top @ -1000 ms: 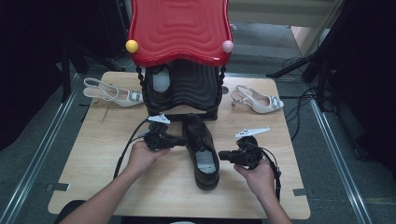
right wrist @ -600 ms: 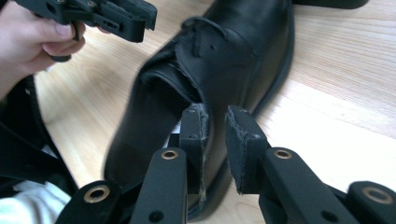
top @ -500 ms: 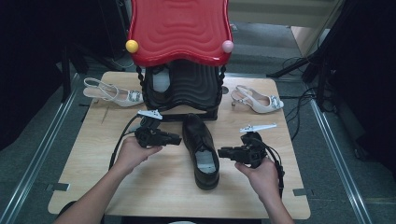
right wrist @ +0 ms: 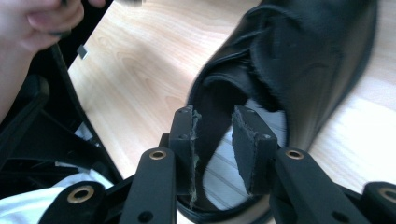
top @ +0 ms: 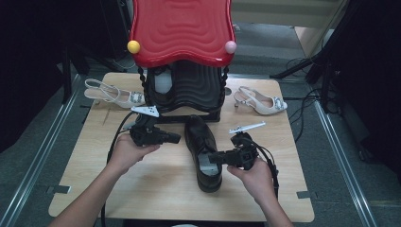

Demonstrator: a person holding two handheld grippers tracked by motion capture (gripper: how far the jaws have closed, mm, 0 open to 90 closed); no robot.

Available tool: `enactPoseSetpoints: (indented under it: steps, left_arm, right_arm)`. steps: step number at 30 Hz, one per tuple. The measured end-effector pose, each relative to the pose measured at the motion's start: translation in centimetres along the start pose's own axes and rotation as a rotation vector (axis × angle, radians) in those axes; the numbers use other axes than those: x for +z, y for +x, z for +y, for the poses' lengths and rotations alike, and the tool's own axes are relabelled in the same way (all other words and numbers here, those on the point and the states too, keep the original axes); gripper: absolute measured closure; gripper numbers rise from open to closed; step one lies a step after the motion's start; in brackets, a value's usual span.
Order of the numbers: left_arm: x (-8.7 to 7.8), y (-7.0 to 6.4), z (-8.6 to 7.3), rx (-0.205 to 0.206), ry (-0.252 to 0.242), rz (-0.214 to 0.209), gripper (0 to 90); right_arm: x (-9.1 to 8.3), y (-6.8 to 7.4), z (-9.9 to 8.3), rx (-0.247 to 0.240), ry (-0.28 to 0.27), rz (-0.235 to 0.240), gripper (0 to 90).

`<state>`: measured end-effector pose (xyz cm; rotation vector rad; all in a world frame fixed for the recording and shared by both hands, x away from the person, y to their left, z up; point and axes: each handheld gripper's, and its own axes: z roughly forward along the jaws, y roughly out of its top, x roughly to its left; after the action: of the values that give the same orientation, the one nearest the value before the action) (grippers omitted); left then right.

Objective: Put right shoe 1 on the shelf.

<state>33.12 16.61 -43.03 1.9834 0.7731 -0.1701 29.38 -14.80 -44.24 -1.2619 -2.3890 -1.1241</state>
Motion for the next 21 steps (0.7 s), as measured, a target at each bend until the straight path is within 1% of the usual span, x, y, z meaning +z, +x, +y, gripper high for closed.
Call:
enactPoseSetpoints:
  steps: [2,4,6,8,9,11,14,15,16,17,18,19,20,21]
  left_arm:
    - [-0.6,0.0,1.1,0.020,-0.009,0.013,87.0]
    - [-1.3,-0.1,2.4,0.028,-0.023,0.010,87.1]
    - [-1.8,0.0,3.5,0.034,-0.028,0.005,87.0]
    - [-2.2,-0.1,4.6,0.050,-0.028,0.022,86.9]
    - [-2.5,-0.1,5.2,0.053,-0.031,0.015,86.8]
    - [-2.9,-0.2,5.9,0.065,-0.040,0.026,85.7]
    - [-3.4,-0.1,7.0,0.067,-0.042,0.020,86.3]
    - [-3.4,-0.1,7.3,0.062,-0.041,0.015,86.8]
    - [-3.5,-0.1,7.6,0.072,-0.041,0.020,86.9]
    - [-3.7,-0.2,8.0,0.073,-0.039,0.020,87.5]
    - [-3.8,-0.2,8.2,0.074,-0.042,0.019,88.0]
    - [-4.0,-0.2,8.6,0.074,-0.047,0.019,88.3]
    - [-4.2,-0.2,8.9,0.074,-0.050,0.017,88.9]
    - [-4.5,-0.2,9.3,0.075,-0.054,0.017,89.2]
  right_arm:
    - [0.5,0.5,0.2,0.005,0.024,0.004,70.9]
    - [0.9,0.7,0.3,-0.004,0.032,0.000,70.5]
    - [1.5,0.9,0.5,-0.002,0.045,0.001,70.1]
    - [2.2,1.1,0.7,-0.010,0.060,-0.008,69.2]
    - [2.6,1.3,0.8,-0.015,0.066,-0.012,68.4]
    - [3.3,1.6,1.1,-0.036,0.086,-0.036,67.5]
    - [4.0,2.0,1.3,-0.050,0.101,-0.054,66.9]
    - [4.4,2.0,1.4,-0.051,0.106,-0.054,66.7]
    - [4.6,2.0,1.5,-0.050,0.112,-0.051,66.3]
    - [4.8,2.1,1.5,-0.045,0.119,-0.054,65.5]
    - [5.2,2.1,1.5,-0.055,0.123,-0.060,65.1]
    - [5.4,2.3,1.6,-0.049,0.131,-0.062,63.9]
    - [5.7,2.4,1.6,-0.051,0.139,-0.058,62.6]
    - [6.0,2.6,1.6,-0.063,0.145,-0.076,62.3]
